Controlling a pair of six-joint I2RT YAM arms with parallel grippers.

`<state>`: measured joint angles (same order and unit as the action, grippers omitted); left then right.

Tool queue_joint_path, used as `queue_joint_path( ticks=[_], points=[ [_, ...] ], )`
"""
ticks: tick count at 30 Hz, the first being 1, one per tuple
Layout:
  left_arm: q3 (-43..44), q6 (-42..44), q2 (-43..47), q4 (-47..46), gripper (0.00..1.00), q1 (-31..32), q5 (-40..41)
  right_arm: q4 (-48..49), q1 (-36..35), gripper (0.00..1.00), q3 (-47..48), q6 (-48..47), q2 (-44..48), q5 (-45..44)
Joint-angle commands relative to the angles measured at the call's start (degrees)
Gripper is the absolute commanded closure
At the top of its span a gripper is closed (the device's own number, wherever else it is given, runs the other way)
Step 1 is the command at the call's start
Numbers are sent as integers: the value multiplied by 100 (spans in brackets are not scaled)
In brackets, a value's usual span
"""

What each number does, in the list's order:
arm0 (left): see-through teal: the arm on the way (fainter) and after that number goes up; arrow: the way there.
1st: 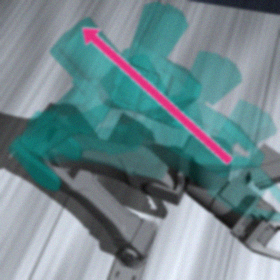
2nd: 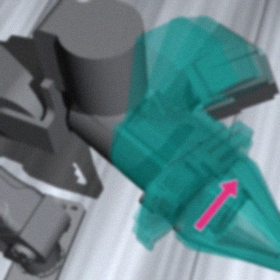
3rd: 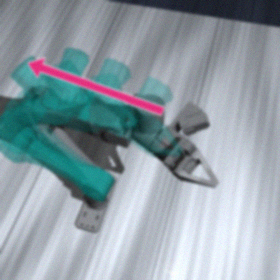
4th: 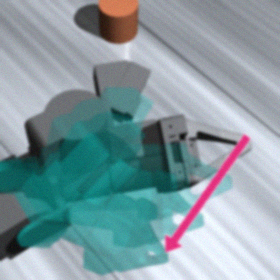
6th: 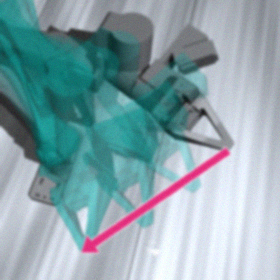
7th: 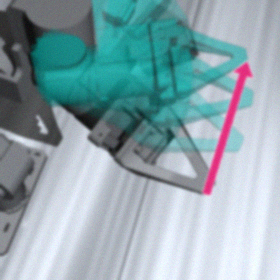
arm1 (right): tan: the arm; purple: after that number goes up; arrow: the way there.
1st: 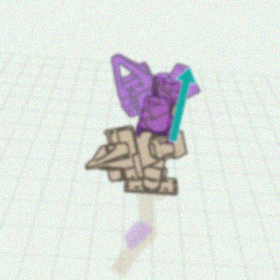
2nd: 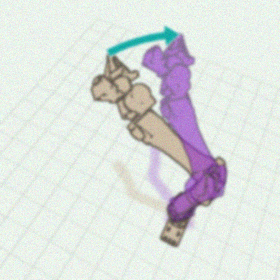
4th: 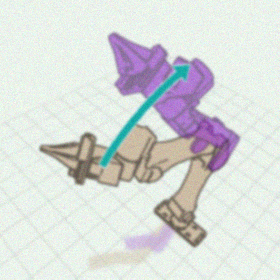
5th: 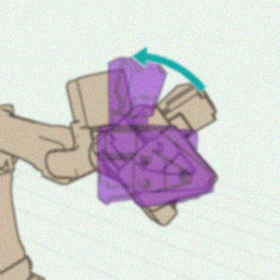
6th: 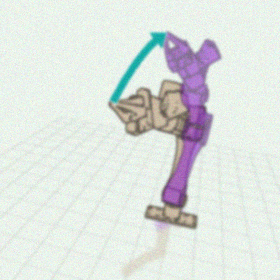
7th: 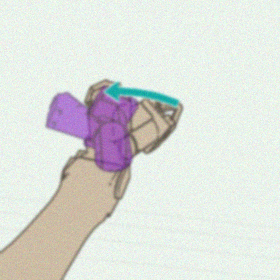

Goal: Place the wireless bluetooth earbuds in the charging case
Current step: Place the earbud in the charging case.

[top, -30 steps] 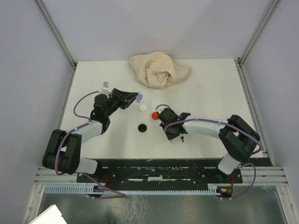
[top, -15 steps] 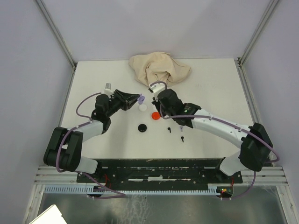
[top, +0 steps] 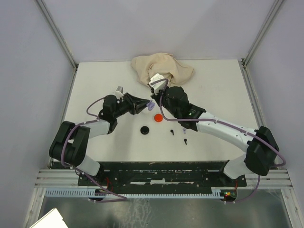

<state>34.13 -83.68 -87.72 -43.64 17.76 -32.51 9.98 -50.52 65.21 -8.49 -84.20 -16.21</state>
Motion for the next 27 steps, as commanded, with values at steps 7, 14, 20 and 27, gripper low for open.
queue_joint_path(
  ticks=[7,14,20,27],
  points=[
    [216,-905,-269,-996,97,16,-409,1132,-28,93,-609,-411,-53,401],
    [313,-1064,-326,-1115,97,14,-447,1373,-25,93,-925,-399,-13,519],
    [348,-1193,-354,-1252,97,26,-483,1416,-28,93,-1003,-356,-33,598],
    [375,-1243,-348,-1306,97,43,-501,1407,-28,93,-1000,-351,-77,627]
  ],
)
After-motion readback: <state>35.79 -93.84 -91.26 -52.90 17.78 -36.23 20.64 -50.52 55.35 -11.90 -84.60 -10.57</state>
